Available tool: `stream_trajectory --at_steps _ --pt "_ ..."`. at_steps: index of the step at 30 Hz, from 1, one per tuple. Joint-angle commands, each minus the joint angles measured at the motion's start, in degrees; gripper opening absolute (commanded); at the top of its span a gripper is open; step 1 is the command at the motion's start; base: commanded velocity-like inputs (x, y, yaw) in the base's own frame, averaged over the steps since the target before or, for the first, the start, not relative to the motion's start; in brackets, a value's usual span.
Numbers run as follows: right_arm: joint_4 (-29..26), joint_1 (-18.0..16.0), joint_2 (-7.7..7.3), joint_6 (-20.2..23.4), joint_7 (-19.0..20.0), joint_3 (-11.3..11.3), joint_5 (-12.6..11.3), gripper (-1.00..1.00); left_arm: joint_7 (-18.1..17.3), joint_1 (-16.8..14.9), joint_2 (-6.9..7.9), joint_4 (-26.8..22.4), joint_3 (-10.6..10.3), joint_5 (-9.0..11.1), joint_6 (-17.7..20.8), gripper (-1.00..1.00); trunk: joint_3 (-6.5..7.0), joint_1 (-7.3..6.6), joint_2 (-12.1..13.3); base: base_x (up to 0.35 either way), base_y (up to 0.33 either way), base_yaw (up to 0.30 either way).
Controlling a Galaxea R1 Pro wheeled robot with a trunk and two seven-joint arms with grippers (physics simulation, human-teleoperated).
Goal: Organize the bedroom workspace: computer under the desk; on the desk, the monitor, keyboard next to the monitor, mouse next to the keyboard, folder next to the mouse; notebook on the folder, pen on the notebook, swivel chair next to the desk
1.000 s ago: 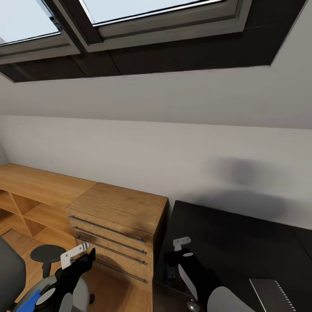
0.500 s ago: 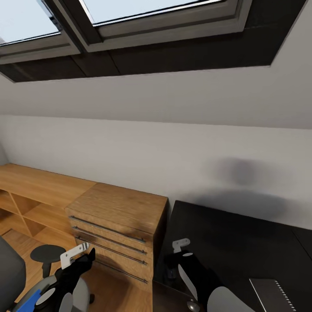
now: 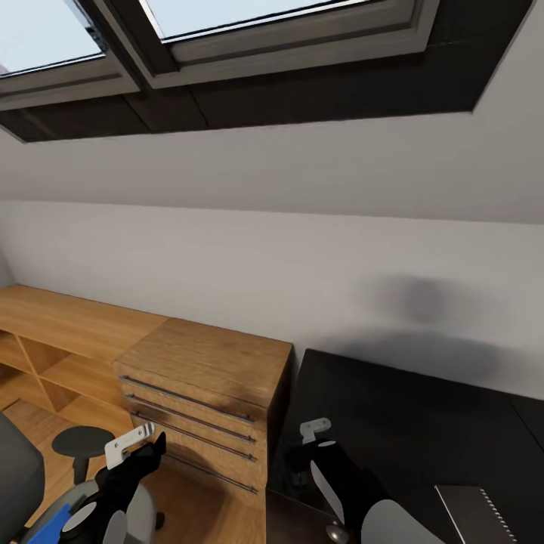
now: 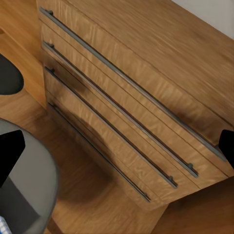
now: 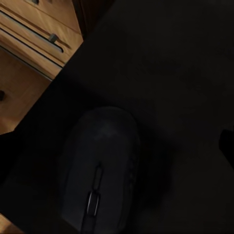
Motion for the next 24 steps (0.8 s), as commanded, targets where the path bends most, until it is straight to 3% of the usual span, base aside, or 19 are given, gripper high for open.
stream_trajectory --at_steps 1,24 --pt "-0.05 -0.05 0.0 0.36 -0.34 0.25 -0.38 1.0 0.33 0.0 -0.02 -0.12 0.03 0.6 0.22 1.0 -0.26 0.24 -0.48 0.0 0.0 0.0" --pt "-0.05 -0.05 0.0 0.62 -0.41 0.25 -1.99 1.0 0.33 0.0 -0.02 -0.59 0.03 0.6 0.22 1.0 -4.39 5.29 -9.7 0.0 0.0 0.0"
